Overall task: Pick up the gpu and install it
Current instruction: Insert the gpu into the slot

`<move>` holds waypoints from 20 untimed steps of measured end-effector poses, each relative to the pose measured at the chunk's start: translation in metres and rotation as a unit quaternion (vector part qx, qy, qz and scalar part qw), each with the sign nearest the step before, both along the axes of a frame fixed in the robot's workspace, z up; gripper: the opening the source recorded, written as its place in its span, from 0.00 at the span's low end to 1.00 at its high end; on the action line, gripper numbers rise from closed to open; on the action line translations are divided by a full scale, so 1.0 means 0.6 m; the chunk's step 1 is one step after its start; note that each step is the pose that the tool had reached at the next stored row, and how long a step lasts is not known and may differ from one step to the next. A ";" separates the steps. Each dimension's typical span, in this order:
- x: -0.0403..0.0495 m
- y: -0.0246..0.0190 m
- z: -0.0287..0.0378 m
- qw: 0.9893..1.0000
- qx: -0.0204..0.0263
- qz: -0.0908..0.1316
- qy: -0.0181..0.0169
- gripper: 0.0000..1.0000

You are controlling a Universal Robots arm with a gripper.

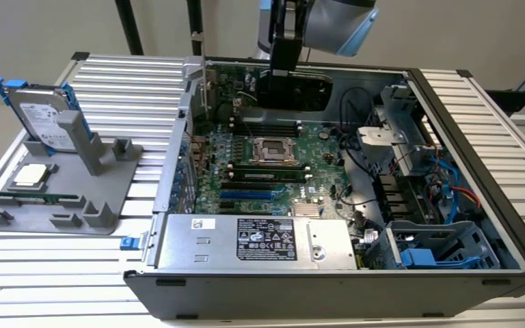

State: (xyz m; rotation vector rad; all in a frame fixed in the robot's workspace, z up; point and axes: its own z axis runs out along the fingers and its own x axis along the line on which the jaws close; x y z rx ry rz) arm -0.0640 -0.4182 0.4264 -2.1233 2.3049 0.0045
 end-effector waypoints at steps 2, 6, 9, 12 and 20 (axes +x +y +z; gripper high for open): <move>0.000 0.0000 -0.001 1.000 0.000 0.000 0.000 0.00; 0.000 0.0000 -0.003 1.000 0.000 0.000 -0.002 0.00; 0.000 0.0000 -0.005 1.000 0.000 0.000 -0.003 0.00; 0.000 0.0000 -0.008 1.000 0.000 0.000 -0.005 0.00; 0.000 0.0000 -0.016 1.000 0.000 -0.002 -0.005 0.00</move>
